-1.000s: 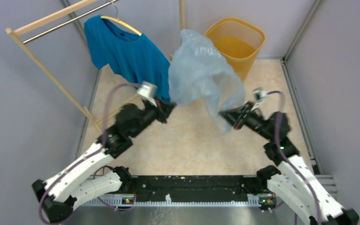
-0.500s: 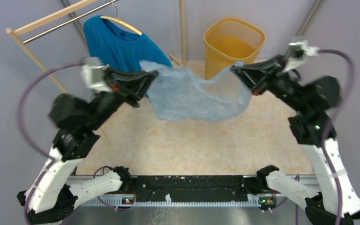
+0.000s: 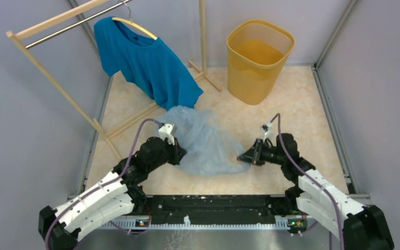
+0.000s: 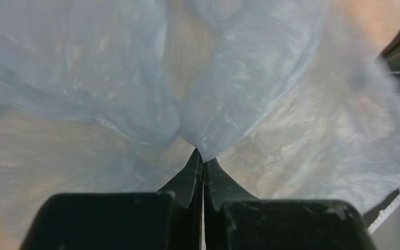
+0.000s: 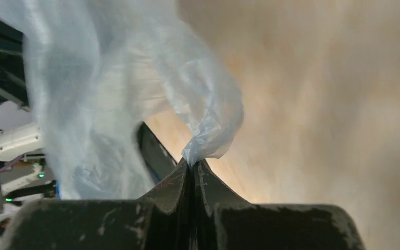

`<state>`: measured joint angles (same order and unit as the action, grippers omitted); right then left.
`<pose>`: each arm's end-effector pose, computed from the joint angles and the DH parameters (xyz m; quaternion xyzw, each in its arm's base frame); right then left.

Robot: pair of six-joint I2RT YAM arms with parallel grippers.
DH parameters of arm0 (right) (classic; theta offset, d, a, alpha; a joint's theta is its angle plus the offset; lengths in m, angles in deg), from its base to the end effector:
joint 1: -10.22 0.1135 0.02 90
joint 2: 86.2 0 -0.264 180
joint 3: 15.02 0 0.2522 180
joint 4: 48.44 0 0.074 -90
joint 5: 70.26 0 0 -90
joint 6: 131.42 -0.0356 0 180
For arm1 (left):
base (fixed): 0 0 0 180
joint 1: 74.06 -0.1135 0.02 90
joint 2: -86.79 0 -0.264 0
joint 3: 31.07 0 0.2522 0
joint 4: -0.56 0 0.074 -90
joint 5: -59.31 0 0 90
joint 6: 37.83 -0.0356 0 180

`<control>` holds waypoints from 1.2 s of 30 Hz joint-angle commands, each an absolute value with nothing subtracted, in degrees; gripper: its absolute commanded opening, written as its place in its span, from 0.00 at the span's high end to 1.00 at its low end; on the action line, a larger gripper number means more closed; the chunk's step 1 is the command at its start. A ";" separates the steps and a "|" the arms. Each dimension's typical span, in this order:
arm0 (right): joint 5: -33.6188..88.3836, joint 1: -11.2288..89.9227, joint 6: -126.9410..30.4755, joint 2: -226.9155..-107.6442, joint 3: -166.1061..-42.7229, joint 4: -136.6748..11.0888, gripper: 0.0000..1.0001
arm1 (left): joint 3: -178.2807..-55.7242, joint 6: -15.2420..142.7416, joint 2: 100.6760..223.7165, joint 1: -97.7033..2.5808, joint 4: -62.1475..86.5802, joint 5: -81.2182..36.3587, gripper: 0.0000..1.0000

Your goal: Put the trash bags into the trash bin

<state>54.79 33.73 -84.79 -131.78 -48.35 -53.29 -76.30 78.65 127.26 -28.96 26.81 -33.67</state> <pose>0.1571 0.0907 0.2182 -0.0440 0.7864 0.5143 0.3393 0.1230 -0.1208 0.2656 0.1192 0.8177 -0.3116 0.4690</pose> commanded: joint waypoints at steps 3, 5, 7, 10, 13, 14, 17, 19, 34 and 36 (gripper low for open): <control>48.01 34.69 -76.45 -126.26 -63.41 -65.50 1.00 | -87.23 75.28 122.61 -28.94 25.06 -39.47 1.00; 46.31 34.72 -67.42 -132.25 -78.32 -72.70 1.00 | -99.92 68.79 129.70 -28.96 24.26 -36.82 1.00; 46.13 34.71 -60.66 -137.75 -95.80 -80.34 1.00 | -115.28 63.95 136.70 -28.84 25.15 -29.89 1.00; 46.38 34.74 -56.91 -138.67 -108.24 -81.60 1.00 | -131.52 62.25 141.53 -28.86 24.14 -14.92 1.00; 47.20 34.71 -58.24 -131.45 -102.77 -73.26 1.00 | -125.97 63.31 138.01 -28.88 16.61 -13.64 1.00; 47.32 34.75 -58.64 -128.79 -98.53 -70.61 1.00 | -120.87 63.60 135.33 -28.88 15.05 -17.59 1.00; 42.65 34.70 -62.20 -122.75 -81.93 -68.65 1.00 | -104.54 67.20 131.62 -28.87 19.88 -37.46 1.00; 40.02 34.71 -66.64 -122.27 -71.28 -71.86 1.00 | -95.81 74.58 131.76 -28.92 29.60 -45.85 1.00; 47.16 34.71 -61.08 -140.15 -101.90 -75.14 1.00 | -129.90 63.85 145.64 -29.32 33.68 -26.70 1.00; 52.26 34.73 -63.72 -140.90 -109.54 -71.70 1.00 | -140.41 64.82 149.25 -29.26 32.12 -11.49 1.00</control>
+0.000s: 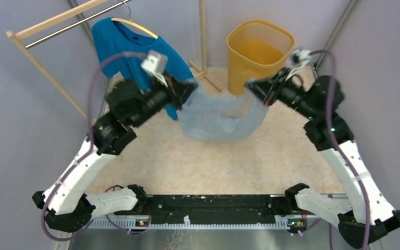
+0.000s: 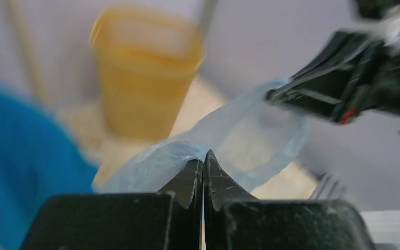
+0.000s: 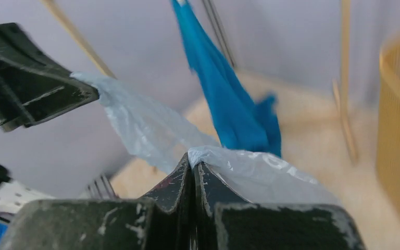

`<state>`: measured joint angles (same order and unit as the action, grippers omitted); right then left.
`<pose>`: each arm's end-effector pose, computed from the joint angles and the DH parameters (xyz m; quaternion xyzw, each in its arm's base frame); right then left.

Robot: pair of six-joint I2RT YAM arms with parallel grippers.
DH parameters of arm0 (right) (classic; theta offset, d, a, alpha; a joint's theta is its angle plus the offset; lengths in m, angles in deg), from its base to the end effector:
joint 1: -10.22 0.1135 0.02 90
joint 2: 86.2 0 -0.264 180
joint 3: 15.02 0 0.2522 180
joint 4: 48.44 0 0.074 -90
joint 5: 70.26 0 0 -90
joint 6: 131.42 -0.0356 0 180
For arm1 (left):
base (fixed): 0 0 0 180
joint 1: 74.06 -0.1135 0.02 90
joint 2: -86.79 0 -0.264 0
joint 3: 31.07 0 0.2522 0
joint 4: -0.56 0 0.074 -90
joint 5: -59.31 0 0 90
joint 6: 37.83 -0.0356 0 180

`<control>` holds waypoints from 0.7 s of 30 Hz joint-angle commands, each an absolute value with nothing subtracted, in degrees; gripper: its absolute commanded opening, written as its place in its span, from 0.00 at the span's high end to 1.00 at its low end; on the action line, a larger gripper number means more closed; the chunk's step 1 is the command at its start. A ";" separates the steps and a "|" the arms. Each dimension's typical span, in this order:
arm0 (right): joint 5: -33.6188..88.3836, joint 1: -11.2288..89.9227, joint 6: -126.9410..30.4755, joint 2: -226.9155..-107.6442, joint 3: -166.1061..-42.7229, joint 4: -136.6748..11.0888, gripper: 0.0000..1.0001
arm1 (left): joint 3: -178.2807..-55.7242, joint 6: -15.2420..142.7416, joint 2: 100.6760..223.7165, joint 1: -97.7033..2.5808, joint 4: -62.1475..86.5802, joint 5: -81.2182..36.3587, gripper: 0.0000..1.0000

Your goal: Put the trash bags into the trash bin

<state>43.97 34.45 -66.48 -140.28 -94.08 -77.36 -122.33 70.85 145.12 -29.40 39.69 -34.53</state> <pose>0.1763 0.0954 0.4265 -0.1380 0.7157 0.4177 0.5424 0.1453 -0.1403 0.4635 0.1454 0.7299 -0.3292 0.5812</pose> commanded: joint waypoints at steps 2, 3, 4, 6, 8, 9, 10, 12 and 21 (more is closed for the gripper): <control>55.05 34.74 -65.41 -137.93 -110.75 -67.13 1.00 | -140.49 67.38 147.32 -29.24 23.70 0.57 1.00; 55.38 34.74 -65.61 -135.05 -108.34 -64.25 1.00 | -137.08 68.33 145.08 -29.24 19.91 2.87 1.00; 55.24 34.74 -65.75 -131.70 -104.45 -61.25 1.00 | -131.60 68.79 141.95 -29.24 17.05 2.07 1.00; 53.39 34.71 -65.20 -124.45 -93.83 -57.68 1.00 | -117.74 69.77 135.88 -29.24 15.07 -9.69 1.00; 48.16 34.74 -66.17 -119.18 -82.03 -60.56 1.00 | -104.13 73.57 132.75 -29.30 20.32 -24.87 1.00; 45.60 34.68 -67.73 -118.14 -76.77 -64.41 1.00 | -97.60 76.06 132.56 -29.29 23.97 -29.23 1.00; 44.18 34.73 -69.96 -118.22 -70.93 -68.67 1.00 | -91.90 79.51 133.01 -29.32 27.38 -34.72 1.00; 46.82 34.69 -75.74 -120.32 -58.48 -69.92 1.00 | -80.04 87.38 134.70 -29.37 33.08 -37.37 1.00; 42.24 34.59 -60.44 -129.23 -85.57 -74.34 1.00 | -106.67 71.57 141.27 -30.03 29.44 -34.16 1.00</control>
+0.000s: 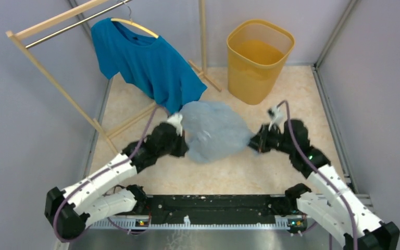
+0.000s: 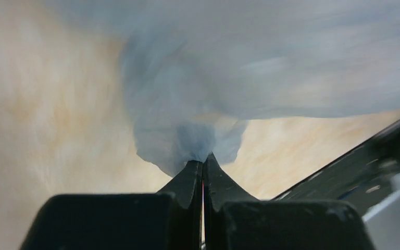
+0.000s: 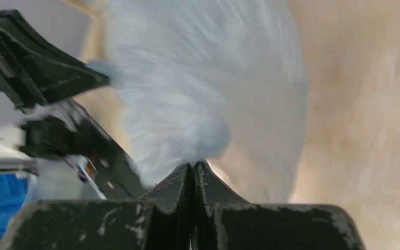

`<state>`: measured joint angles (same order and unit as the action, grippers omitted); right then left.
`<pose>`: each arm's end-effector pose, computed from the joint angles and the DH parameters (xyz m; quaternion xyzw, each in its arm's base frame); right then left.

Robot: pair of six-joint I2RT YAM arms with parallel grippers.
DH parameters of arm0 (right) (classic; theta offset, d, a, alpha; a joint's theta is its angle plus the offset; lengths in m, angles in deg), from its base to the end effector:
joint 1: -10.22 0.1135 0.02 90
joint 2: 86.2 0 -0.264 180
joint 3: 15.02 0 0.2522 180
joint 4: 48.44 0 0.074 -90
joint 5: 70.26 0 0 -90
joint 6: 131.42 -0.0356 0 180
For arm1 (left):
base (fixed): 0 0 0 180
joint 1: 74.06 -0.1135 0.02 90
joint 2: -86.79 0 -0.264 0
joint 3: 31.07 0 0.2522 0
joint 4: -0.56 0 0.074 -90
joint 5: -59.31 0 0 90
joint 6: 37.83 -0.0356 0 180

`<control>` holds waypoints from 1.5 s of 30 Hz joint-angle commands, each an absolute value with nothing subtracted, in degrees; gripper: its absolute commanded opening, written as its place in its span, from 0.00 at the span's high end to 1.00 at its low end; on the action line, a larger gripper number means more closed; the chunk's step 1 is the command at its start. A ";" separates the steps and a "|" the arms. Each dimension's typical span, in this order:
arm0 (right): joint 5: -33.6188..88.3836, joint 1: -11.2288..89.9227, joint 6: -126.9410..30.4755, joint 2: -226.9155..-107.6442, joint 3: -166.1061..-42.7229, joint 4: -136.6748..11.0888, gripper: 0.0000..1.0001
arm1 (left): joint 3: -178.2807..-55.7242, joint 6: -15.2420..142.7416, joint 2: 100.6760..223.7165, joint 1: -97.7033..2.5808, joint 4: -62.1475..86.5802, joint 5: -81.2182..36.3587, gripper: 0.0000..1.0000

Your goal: Put the trash bags into the trash bin

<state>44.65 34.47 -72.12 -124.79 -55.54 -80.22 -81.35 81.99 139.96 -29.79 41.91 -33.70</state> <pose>0.1378 0.0785 0.2338 -0.0604 0.8497 0.3913 0.3480 0.1389 -0.1328 0.2357 0.1057 0.9150 -0.2148 0.3248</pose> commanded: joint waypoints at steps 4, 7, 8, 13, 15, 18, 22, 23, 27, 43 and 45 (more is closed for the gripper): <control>51.32 34.74 -59.02 -135.48 -107.67 -75.38 1.00 | -134.12 67.77 147.95 -29.96 27.33 -10.84 1.00; 58.44 34.74 -64.87 -127.98 -101.72 -57.39 1.00 | -128.82 71.98 142.42 -29.94 11.85 0.22 1.00; 58.75 34.74 -65.55 -125.28 -97.83 -54.13 1.00 | -123.50 72.47 139.89 -29.94 8.79 -2.81 1.00; 42.79 34.67 -66.88 -120.07 -75.18 -67.41 1.00 | -98.56 76.41 136.69 -30.01 27.08 -41.70 1.00; 44.97 34.68 -69.15 -121.66 -62.27 -69.14 1.00 | -91.58 83.11 142.46 -30.11 38.35 -42.83 1.00; 53.70 34.73 -77.61 -121.35 -49.25 -57.89 1.00 | -79.02 88.63 143.08 -29.94 32.15 -26.73 1.00; 51.40 34.73 -76.47 -117.99 -55.14 -56.13 1.00 | -79.64 85.15 132.07 -29.94 27.90 -28.13 1.00; 49.45 34.74 -73.57 -118.64 -59.34 -58.79 1.00 | -82.29 82.84 130.10 -29.94 26.97 -29.87 1.00; 50.97 34.74 -67.45 -127.21 -74.32 -65.20 1.00 | -94.86 76.18 129.10 -29.98 22.68 -28.89 1.00; 54.17 47.39 -72.39 -141.72 -82.24 -58.36 1.00 | -101.97 75.38 132.94 -29.94 22.48 -18.37 1.00; 50.80 47.71 -71.03 -142.80 -83.04 -61.84 1.00 | -103.02 75.59 131.22 -29.94 28.39 -31.21 1.00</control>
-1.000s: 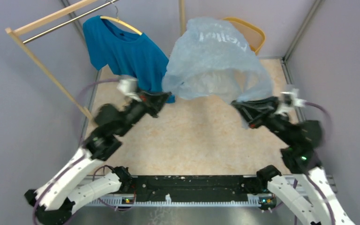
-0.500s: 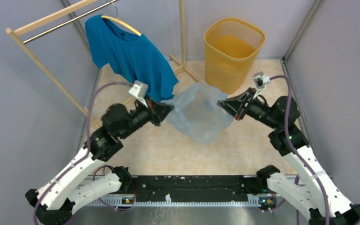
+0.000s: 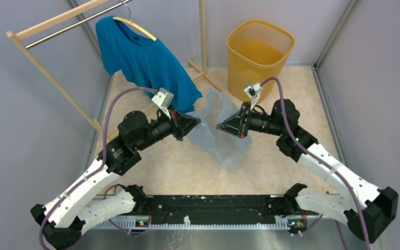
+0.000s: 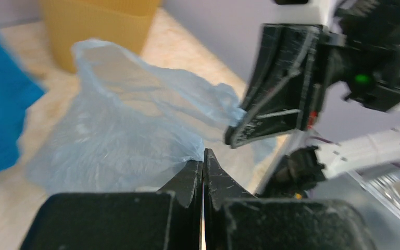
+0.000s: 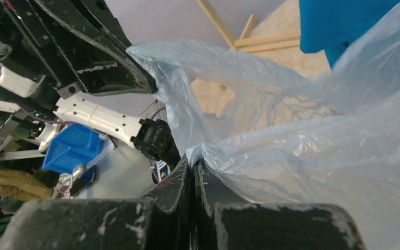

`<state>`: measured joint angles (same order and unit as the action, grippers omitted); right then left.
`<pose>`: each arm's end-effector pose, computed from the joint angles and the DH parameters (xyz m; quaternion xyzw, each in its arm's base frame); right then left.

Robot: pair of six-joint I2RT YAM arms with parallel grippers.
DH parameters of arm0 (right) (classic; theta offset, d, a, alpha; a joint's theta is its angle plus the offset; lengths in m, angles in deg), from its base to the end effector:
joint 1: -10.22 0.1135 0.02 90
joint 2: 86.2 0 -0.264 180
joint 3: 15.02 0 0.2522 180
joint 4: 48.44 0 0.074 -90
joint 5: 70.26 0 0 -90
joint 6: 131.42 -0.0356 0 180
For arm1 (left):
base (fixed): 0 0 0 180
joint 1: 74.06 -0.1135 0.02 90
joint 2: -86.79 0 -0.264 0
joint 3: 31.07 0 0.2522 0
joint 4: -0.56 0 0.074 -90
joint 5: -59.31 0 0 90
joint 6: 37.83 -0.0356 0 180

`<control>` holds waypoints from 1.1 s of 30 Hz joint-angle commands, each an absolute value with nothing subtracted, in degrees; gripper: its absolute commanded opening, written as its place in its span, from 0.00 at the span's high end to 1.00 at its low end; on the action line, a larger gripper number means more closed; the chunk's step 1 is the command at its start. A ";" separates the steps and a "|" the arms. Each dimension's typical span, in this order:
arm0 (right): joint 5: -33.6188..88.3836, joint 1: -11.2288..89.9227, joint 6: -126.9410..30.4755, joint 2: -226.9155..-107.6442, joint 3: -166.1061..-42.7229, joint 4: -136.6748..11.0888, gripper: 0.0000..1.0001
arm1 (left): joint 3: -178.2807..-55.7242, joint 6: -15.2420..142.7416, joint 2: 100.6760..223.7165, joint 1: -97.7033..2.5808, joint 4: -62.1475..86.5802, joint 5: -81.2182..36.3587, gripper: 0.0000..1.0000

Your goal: Put the trash bags into the trash bin

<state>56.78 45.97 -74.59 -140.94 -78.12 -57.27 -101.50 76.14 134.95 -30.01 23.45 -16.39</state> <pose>0.1656 0.1457 0.3649 -0.2388 0.6680 0.5638 0.4230 0.1274 -0.1355 0.4046 0.2092 0.6793 -0.4637 0.5289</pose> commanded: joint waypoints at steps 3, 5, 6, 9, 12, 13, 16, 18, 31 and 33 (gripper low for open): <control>45.79 47.60 -67.99 -142.01 -83.29 -68.11 0.97 | -102.79 76.77 127.84 -29.94 35.42 -49.02 1.00; 41.43 47.67 -66.40 -141.23 -83.99 -71.78 0.92 | -101.13 77.26 125.44 -29.94 38.33 -56.41 1.00; 38.60 47.65 -65.14 -140.88 -84.71 -74.13 0.84 | -100.08 77.30 124.33 -29.94 38.80 -58.67 1.00; 30.41 47.58 -60.25 -140.35 -88.41 -81.52 0.59 | -97.66 76.75 122.30 -29.94 39.22 -60.31 1.00; 20.75 47.66 -56.04 -140.17 -92.46 -86.56 0.40 | -97.02 75.62 123.18 -29.94 39.41 -59.72 1.00; 16.34 47.65 -55.03 -140.23 -93.63 -87.47 0.35 | -97.16 75.17 123.86 -29.94 39.56 -59.62 1.00; 7.14 47.34 -52.07 -142.17 -97.88 -88.60 0.23 | -98.16 72.96 126.58 -29.94 39.62 -59.57 1.00; 5.19 45.24 -50.18 -145.26 -102.92 -88.79 0.22 | -99.03 71.84 128.05 -29.98 39.54 -59.80 1.00; 7.19 35.98 -35.19 -179.49 -138.98 -96.78 0.17 | -99.81 71.30 132.32 -29.98 35.51 -50.79 1.00; 6.39 35.89 -32.88 -184.28 -144.02 -99.87 0.20 | -100.17 70.81 132.77 -30.01 35.81 -50.77 1.00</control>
<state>7.69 36.37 -39.92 -177.68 -135.10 -93.86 -97.98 71.70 132.00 -30.03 38.26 -52.71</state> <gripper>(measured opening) 0.824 0.005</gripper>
